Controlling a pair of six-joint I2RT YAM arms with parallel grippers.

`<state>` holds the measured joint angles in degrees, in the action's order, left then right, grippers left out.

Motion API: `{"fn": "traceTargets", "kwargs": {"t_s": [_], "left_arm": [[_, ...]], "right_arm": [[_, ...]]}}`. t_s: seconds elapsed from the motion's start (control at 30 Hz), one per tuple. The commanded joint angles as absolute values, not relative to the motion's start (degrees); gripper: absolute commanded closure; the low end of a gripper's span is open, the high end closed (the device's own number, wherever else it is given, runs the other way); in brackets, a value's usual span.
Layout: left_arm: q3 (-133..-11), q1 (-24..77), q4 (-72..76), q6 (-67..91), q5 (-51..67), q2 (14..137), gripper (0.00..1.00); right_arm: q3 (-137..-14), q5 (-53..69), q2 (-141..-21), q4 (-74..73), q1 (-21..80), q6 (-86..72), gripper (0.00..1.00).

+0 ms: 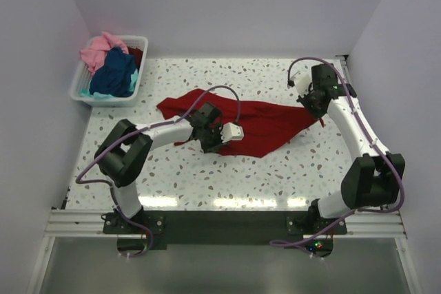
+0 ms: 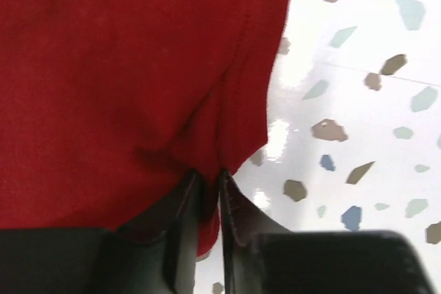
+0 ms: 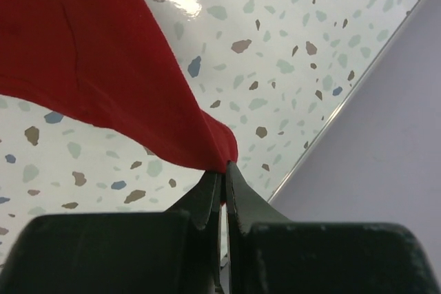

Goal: Fold and stack the t-shirts
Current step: Flatten the tshirt out

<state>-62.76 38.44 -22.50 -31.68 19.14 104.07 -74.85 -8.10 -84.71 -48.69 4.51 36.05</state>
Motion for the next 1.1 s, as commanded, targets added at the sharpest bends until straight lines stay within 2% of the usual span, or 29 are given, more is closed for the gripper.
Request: {"fn": "traceTargets", "kwargs": {"t_s": [0.0,0.07,0.17,0.23,0.27,0.3,0.33,0.37,0.4,0.47,0.5,0.63,0.7,0.77,0.93,1.07], "left_arm": [[-63.72,42.62,-28.1,-37.25,19.68,104.15,0.82],[-65.64,45.69,-30.14,-37.88,22.84,103.19,0.92],[-74.15,47.37,-32.52,-33.94,31.96,103.44,0.97],[-80.47,47.64,-32.26,-27.97,40.29,104.5,0.94],[-86.69,47.72,-31.39,-25.34,41.91,105.81,0.86],[-89.53,47.64,-29.55,-20.7,43.05,106.43,0.75],[-92.08,47.38,-29.62,-19.26,43.5,107.04,0.56],[-96.02,46.85,-30.05,-18.29,43.33,107.57,0.5],[-96.93,44.76,-31.19,-16.37,43.42,107.49,0.45],[-95.29,41.07,-32.34,-14.42,45.69,105.83,0.38],[-93.88,37.48,-34.78,-14.41,46.31,105.21,0.38],[-82.12,29.29,-39.03,-18.54,41.49,99.42,0.41],[-73.33,23.85,-36.67,-17.32,40.17,94.67,0.41],[-67.88,20.93,-35.86,-16.44,35.88,92.21,0.41],[-61.53,13.89,-37.26,-14.85,29.19,91.49,0.4],[-59.51,12.66,-39.38,-15.12,27.17,92.55,0.39]], "right_arm": [[-75.85,-12.38,-87.7,-42.82,4.04,36.91,1.0],[-77.25,-13.35,-91.29,-40.79,3.69,37.0,1.0],[-82.16,-15.99,-97.89,-35.96,2.55,35.95,1.0],[-86.9,-16.43,-102.46,-35.24,0.89,33.59,1.0],[-93.1,-15.91,-107.18,-36.46,0.36,32.79,1.0],[-96.64,-15.13,-109.23,-41.09,0.18,32.17,0.92],[-99.64,-13.2,-110.64,-43.39,-1.48,31.91,0.83],[-103.5,-12.4,-111.61,-45.24,-1.84,31.82,0.74],[-104.32,-11.26,-111.27,-47.79,-2.19,32.16,0.46],[-103.46,-8.28,-109.08,-49.47,-2.29,34.1,0.22],[-102.75,-7.3,-106.38,-50.7,-2.2,34.62,0.16],[-99.5,1.65,-99.6,-60.89,1.03,36.65,0.18],[-93.19,4.82,-95.64,-63.7,4.46,36.39,0.19],[-84.61,4.66,-89.32,-62.76,12.54,35.25,0.23],[-74.01,4.3,-83.15,-57.4,30.11,29.28,0.3],[-69.88,4.83,-85.51,-54.67,36.81,26.55,0.32]]}}
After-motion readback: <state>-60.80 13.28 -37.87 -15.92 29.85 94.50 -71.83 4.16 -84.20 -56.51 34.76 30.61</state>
